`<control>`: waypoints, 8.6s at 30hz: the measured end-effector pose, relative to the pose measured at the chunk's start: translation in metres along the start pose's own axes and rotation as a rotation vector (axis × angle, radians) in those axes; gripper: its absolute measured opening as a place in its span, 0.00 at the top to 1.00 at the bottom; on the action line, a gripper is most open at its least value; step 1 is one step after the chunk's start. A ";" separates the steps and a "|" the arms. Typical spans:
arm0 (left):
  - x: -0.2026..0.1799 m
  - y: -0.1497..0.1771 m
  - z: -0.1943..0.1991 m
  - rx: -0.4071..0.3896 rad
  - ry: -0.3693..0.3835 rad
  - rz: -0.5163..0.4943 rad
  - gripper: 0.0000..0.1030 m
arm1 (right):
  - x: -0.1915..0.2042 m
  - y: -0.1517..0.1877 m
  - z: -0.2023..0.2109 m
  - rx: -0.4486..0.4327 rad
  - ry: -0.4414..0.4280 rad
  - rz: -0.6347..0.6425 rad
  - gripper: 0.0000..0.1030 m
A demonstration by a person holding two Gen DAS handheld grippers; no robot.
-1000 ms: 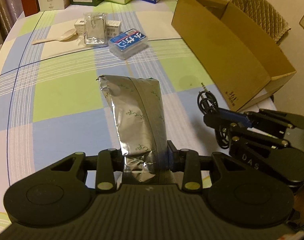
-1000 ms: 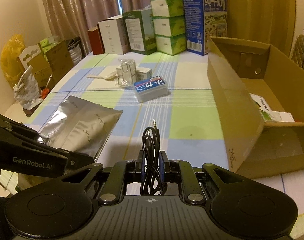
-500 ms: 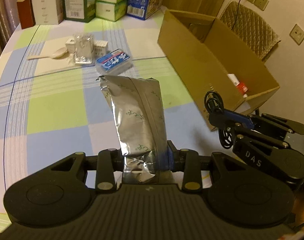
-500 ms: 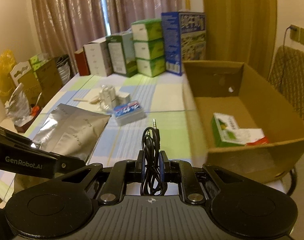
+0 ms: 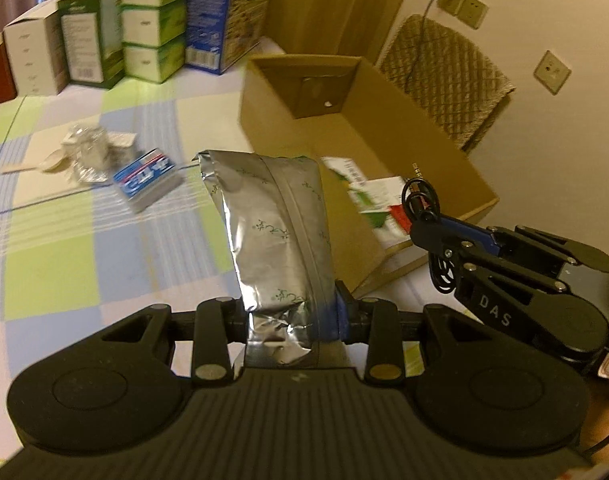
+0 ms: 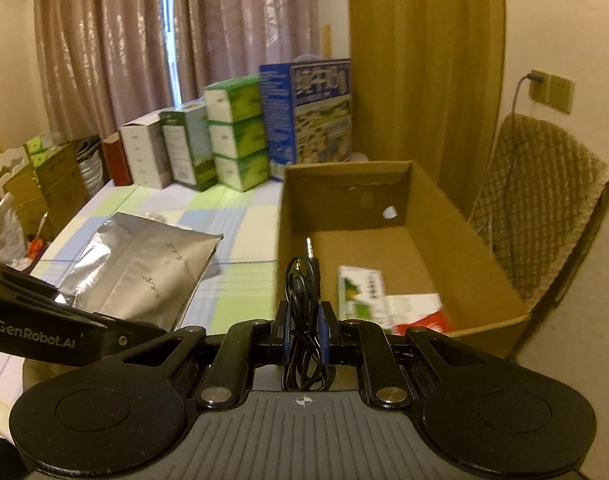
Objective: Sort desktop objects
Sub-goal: 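Carry the foil bag and black cable over the cardboard box, then lower both items into the box and open both grippers, then withdraw both open grippers from the box back over the table, then grasp the blue-lidded floss case with the right gripper, then grasp the clear plastic holder with the left gripper while right holds the floss case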
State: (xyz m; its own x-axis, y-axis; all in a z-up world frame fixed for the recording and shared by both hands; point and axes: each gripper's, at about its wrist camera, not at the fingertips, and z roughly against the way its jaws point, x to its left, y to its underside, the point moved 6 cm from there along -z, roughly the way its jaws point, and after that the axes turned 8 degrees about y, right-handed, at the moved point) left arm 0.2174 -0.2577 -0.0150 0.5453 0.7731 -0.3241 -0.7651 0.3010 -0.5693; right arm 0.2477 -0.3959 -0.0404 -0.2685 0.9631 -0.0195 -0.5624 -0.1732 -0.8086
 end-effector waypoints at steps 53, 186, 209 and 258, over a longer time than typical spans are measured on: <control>-0.040 -0.141 -0.143 -0.015 0.083 0.112 0.70 | -0.120 -0.069 -0.134 0.071 0.068 -0.012 0.90; 0.304 -0.019 -0.044 -0.340 -0.305 0.120 0.01 | 0.195 -0.004 -0.255 -0.006 -0.225 0.238 0.02; 0.332 -0.013 -0.070 -0.305 -0.302 0.168 0.01 | 0.204 0.001 -0.297 -0.017 -0.238 0.281 0.03; 0.305 -0.060 -0.129 -0.344 -0.308 -0.006 0.51 | 0.158 -0.010 -0.308 0.002 -0.104 0.100 0.18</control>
State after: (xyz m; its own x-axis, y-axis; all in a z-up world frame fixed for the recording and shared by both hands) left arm 0.4734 -0.1123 -0.1769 0.3826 0.9174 -0.1097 -0.5758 0.1439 -0.8049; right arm 0.4519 -0.1789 -0.2159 -0.4029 0.9144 -0.0383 -0.5304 -0.2674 -0.8045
